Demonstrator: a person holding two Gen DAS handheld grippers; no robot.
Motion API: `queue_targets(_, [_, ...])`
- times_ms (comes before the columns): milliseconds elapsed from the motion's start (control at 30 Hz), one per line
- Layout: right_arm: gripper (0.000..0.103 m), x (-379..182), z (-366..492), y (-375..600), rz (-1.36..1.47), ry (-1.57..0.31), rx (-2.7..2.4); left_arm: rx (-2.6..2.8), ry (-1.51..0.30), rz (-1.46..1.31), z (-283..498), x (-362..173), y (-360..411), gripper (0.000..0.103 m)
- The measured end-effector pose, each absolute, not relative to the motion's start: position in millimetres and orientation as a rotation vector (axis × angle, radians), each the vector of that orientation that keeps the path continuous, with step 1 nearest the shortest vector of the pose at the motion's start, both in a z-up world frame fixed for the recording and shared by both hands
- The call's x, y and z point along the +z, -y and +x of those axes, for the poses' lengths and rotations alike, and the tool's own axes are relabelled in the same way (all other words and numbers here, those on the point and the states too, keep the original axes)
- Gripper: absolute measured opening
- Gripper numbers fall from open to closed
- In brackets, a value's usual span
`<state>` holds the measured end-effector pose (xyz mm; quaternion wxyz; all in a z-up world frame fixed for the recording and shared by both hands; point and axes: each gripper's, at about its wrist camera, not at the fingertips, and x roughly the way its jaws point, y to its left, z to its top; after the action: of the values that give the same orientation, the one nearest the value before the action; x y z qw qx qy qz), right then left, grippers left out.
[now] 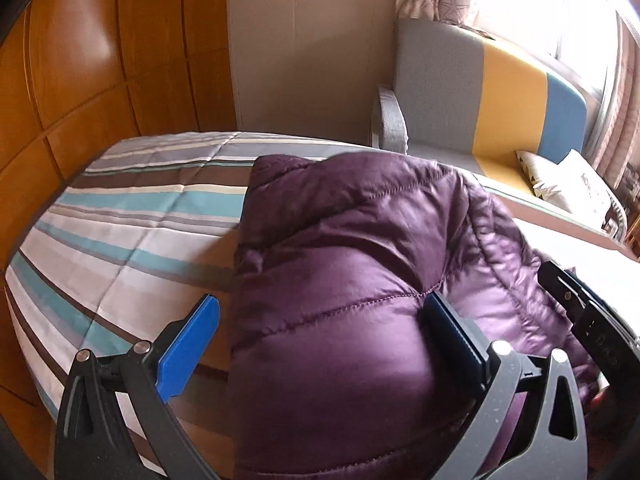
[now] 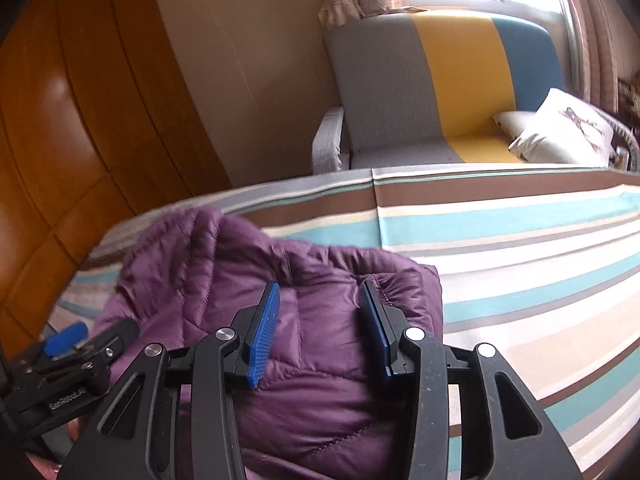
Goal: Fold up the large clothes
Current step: 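Press the folded bundle flat with both grippers and release it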
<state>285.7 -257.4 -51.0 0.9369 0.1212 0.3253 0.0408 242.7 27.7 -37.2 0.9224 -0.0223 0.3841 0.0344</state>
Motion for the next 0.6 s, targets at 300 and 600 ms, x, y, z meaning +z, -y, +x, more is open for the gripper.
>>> queue_targets(300, [0.043,-44.5,274.5,261.1,0.221,-0.681,0.113,0.035,-0.778,-0.037,239.2,-34.4,-24.9,0.101])
queue_targets(600, [0.087,-5.9,181.3,264.8,0.244,-0.6,0.182,0.015,-0.598,-0.019,134.4,8.1,-33.9,0.101])
